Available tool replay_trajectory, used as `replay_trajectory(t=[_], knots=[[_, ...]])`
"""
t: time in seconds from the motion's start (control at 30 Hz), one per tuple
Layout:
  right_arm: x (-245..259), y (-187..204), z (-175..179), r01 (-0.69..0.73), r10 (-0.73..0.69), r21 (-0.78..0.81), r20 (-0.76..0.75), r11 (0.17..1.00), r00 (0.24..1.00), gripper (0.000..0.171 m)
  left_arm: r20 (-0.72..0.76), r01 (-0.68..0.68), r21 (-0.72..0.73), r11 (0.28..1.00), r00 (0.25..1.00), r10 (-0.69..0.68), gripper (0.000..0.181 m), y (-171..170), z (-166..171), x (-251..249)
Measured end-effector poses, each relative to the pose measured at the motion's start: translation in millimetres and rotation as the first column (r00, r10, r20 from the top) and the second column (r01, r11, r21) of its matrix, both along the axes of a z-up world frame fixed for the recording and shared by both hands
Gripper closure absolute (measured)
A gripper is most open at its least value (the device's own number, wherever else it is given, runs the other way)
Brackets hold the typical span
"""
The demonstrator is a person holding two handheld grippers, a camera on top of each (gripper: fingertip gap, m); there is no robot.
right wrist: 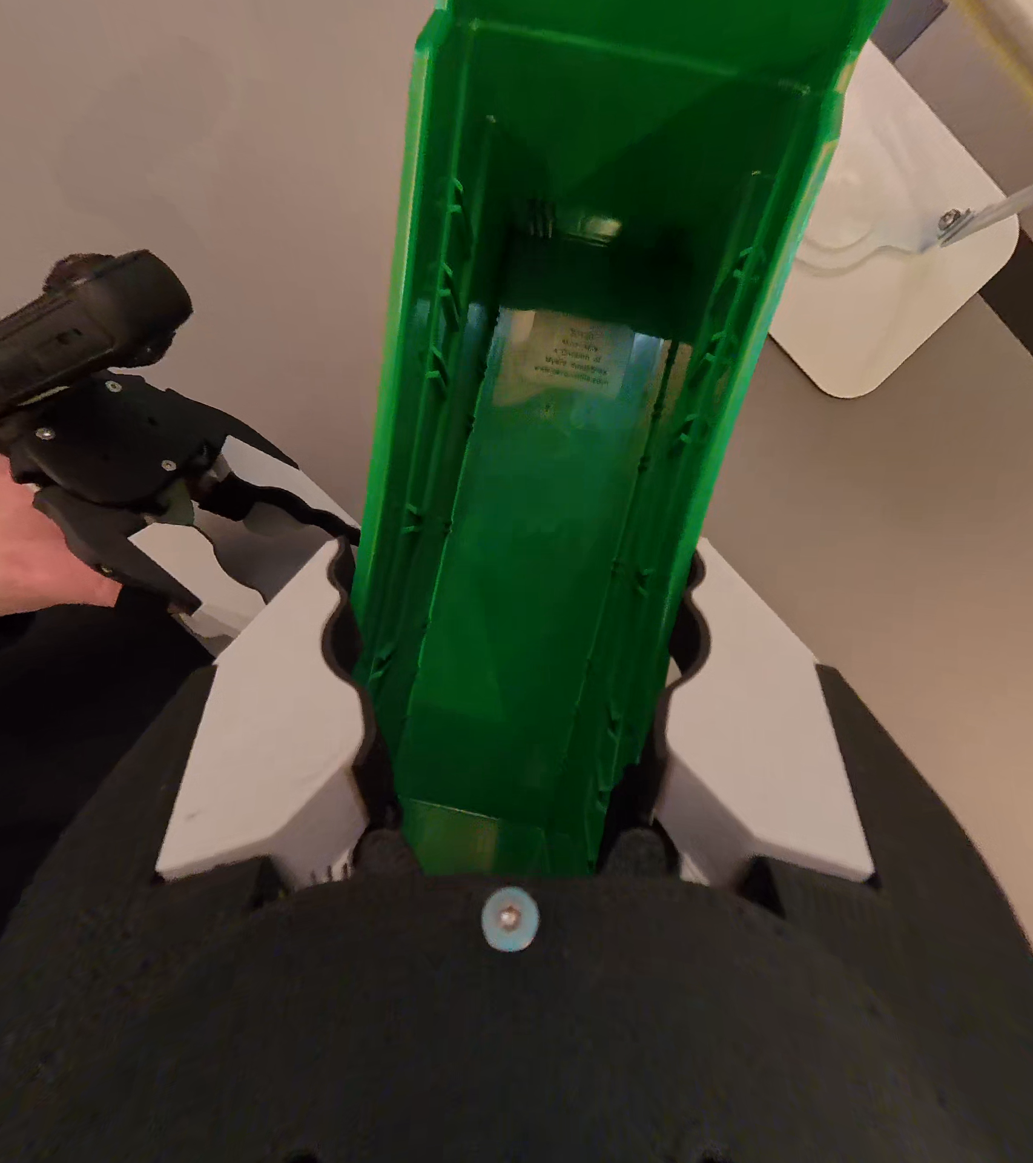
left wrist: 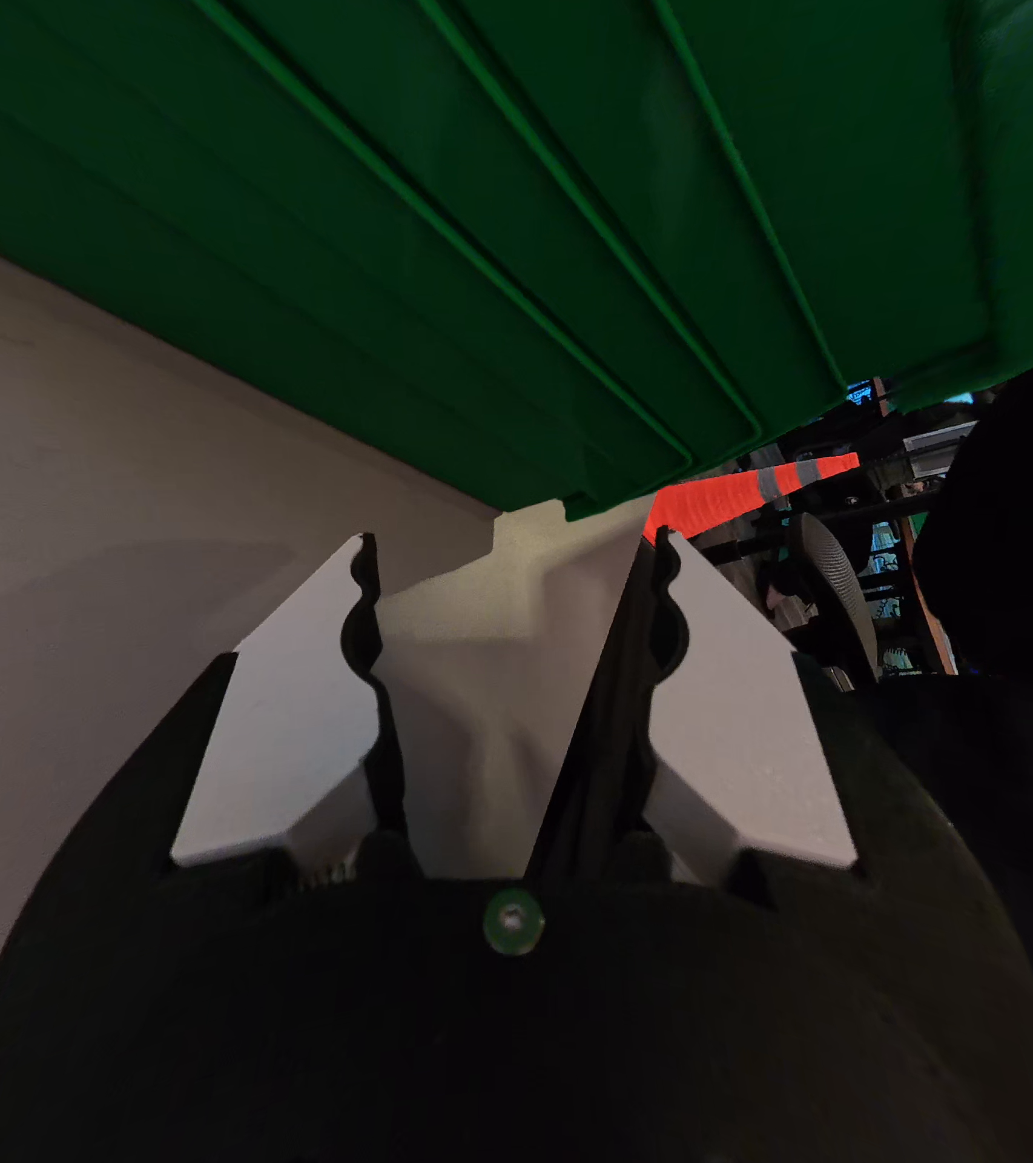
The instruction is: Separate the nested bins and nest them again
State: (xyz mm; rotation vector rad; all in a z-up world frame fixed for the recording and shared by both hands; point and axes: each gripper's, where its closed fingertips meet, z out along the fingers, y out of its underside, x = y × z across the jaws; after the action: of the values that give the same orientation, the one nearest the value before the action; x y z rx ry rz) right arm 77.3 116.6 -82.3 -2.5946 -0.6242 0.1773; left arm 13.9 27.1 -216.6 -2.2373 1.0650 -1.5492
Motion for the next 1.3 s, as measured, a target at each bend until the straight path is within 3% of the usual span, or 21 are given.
replay_trajectory(t=[0.33, 0.6, 0.83, 0.97, 1.17, 1.3], knots=[[6.1, 9.1, -55.1, 0.022, -0.021, -0.067, 0.022, 0.997, 1.000, 0.057, 0.027, -0.064, -0.024, 0.998, 0.998, 0.065, 0.093, 12.0, 3.6, -4.7], [0.6, 7.9, -56.0, -0.011, 0.006, -0.078, -0.062, 0.997, 0.998, 0.042, 0.047, -0.104, -0.028, 0.994, 0.993, 0.105, 0.090, 18.8, 7.0, -6.1], [23.8, 16.6, -19.0, 0.029, -0.025, 0.020, -0.204, 0.999, 0.979, 0.063, 0.093, -0.159, -0.048, 0.986, 0.982, 0.163, 0.090, 29.2, 17.6, -10.8], [52.3, 7.0, -36.2, 0.033, -0.041, -0.055, -0.156, 0.998, 0.987, 0.072, 0.113, -0.172, -0.057, 0.984, 0.978, 0.177, 0.089, 30.5, 21.3, -9.2], [44.1, -22.6, -78.1, -0.068, 0.029, -0.188, -0.201, 0.980, 0.979, 0.075, 0.157, -0.166, -0.066, 0.984, 0.972, 0.175, 0.088, 25.3, 32.8, 14.5], [22.8, -33.3, -78.1, -0.129, 0.027, -0.217, -0.422, 0.968, 0.906, 0.075, 0.212, -0.183, -0.082, 0.980, 0.957, 0.197, 0.089, 24.6, 43.9, 29.0]])
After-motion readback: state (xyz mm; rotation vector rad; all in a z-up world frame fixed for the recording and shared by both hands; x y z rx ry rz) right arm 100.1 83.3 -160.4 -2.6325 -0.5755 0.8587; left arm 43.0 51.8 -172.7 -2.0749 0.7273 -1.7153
